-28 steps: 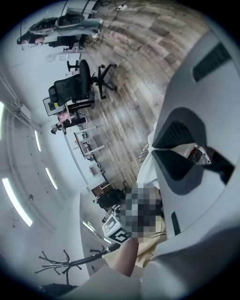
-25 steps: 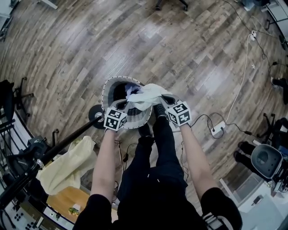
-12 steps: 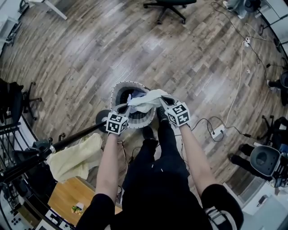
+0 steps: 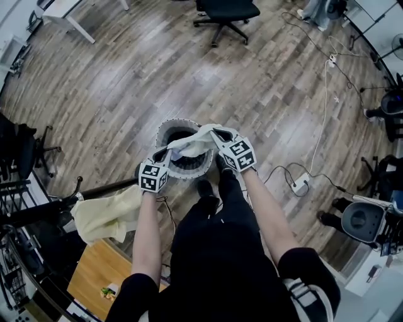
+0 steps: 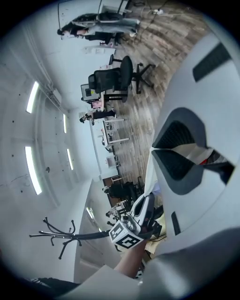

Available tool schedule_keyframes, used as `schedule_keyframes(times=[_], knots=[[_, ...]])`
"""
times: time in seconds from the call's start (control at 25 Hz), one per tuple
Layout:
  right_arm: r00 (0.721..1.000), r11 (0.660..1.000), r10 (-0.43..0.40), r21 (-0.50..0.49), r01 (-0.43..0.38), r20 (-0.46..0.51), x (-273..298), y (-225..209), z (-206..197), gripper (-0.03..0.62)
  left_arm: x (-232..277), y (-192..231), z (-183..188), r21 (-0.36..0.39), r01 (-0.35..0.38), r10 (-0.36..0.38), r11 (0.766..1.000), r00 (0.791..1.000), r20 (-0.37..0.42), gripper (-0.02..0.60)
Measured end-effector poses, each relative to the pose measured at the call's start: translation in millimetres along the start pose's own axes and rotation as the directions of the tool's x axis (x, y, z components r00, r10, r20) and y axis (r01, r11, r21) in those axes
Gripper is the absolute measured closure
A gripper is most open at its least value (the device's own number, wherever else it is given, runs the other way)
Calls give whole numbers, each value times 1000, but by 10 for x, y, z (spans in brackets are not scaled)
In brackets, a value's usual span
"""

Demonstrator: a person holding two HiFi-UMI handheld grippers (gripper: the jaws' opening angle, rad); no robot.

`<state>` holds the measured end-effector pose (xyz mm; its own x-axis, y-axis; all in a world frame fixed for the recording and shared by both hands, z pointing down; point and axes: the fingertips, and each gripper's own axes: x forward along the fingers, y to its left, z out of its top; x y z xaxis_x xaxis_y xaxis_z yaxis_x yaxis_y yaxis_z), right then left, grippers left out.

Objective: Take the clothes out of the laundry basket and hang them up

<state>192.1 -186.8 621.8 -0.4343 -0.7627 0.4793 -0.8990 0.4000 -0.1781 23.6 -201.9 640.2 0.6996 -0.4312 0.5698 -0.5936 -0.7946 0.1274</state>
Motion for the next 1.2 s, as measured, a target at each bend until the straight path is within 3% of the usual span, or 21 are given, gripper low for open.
schedule_keyframes(times=[0.44,0.8,1.0,1.2], knots=[[997,993,53,-107,-45,65,-172,294,508,576,-674,-121,334,65,-103,96,993,990,106,549],[984,974,145,-188,-124,103,-60,667,959,576,-1154,18,439,7,-209,205,978,963,174,548],[967,952,230,-231,-200,111,175,849,1228,576,-1415,155,504,-42,-293,296,955,934,200,549],[937,910,338,-284,-302,88,444,1065,1444,576,-1667,338,548,-116,-397,413,910,884,218,548]])
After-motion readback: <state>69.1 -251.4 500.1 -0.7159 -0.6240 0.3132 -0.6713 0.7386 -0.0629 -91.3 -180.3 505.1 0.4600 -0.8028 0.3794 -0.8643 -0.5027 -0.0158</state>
